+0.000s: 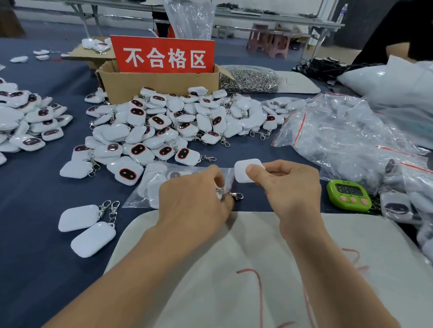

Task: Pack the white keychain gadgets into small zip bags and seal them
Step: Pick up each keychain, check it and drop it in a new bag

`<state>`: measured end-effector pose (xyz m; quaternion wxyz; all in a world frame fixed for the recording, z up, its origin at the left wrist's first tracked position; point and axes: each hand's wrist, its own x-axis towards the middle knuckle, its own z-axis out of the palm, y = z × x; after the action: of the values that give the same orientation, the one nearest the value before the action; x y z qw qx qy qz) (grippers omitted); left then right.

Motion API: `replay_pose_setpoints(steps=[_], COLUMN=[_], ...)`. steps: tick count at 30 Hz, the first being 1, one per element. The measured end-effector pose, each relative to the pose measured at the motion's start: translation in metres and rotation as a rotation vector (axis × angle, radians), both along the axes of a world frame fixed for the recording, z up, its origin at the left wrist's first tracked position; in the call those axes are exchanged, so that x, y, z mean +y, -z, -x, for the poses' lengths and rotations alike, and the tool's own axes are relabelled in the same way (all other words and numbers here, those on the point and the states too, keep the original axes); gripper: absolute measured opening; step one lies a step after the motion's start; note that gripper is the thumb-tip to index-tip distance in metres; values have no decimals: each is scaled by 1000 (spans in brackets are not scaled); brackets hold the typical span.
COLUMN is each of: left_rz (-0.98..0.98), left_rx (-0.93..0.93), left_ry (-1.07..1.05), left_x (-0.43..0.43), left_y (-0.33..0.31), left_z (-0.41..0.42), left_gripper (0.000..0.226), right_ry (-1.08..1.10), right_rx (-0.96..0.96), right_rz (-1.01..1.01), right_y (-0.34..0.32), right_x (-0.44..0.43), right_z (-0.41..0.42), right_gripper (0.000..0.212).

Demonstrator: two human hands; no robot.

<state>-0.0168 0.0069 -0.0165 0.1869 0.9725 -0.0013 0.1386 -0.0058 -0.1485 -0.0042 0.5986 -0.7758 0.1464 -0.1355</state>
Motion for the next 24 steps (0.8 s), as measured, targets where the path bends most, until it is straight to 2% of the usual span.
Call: replay_pose_setpoints(steps=[3, 6, 9, 11, 13, 15, 17, 19, 22, 24], left_rz=[58, 220, 298, 310, 333, 370, 412, 450, 541, 612], left_rx=[-6, -119, -296, -378, -426, -440, -446, -474, -596, -727], left_ry=[-67, -59, 31, 77, 105, 105, 67, 3, -79, -140], left_x=[1, 3, 4, 5, 5, 7, 8, 11, 20, 31], left_y=[0, -1, -3, -6, -6, -5, -4, -6, -16, -29], left_z=[-1, 1, 7, 9, 9, 9, 8, 8, 6, 2], left_gripper=[22, 23, 20, 19, 17, 17, 17, 18, 18, 18], right_ry=[28, -48, -301, -456, -573, -670, -545, -271, -86, -50], right_rx=[3, -23, -75, -110, -78, -91, -114, -126, -45, 24], right_rz=[43, 87, 141, 295, 426, 322, 67, -81, -163, -103], right_y=[-1, 0, 1, 3, 2, 1, 1, 2, 9, 16], right_x=[0, 4, 20, 32, 37, 34, 27, 12, -3, -2], right_z=[1, 3, 8, 11, 12, 8, 3, -5, -16, -20], right_gripper=[17, 15, 17, 29, 33, 50, 54, 45, 38, 39])
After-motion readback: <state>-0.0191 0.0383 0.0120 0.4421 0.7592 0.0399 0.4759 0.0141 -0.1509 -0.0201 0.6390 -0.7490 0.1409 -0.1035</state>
